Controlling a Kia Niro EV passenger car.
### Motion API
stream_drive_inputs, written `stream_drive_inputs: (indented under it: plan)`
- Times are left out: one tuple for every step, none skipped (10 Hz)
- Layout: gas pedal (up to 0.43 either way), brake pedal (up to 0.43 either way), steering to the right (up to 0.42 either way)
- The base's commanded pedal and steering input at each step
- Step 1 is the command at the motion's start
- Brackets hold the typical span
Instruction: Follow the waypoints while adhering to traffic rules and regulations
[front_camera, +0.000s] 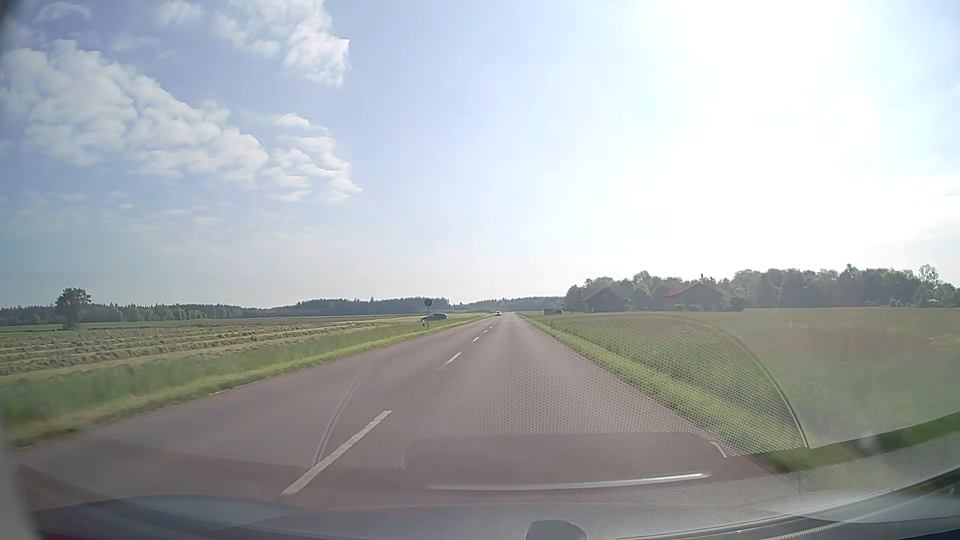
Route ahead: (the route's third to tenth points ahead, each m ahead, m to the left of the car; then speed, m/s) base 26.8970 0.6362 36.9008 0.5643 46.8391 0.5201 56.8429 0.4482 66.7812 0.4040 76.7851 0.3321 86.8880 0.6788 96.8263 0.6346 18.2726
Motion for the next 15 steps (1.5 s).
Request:
stream_drive_inputs:
  plan:
    - [0.177, 0.000, -0.002]
    - [0.177, 0.000, -0.002]
    - [0.177, 0.000, -0.001]
    - [0.177, 0.000, 0.000]
    - [0.177, 0.000, 0.000]
    - [0.177, 0.000, 0.000]
    - [0.177, 0.000, 0.000]
    - [0.177, 0.000, 0.000]
    - [0.177, 0.000, 0.000]
    - [0.177, 0.000, 0.000]
    - [0.177, 0.000, 0.000]
    - [0.177, 0.000, 0.000]
    - [0.177, 0.000, 0.000]
    - [0.177, 0.000, 0.000]
    - [0.177, 0.000, 0.000]
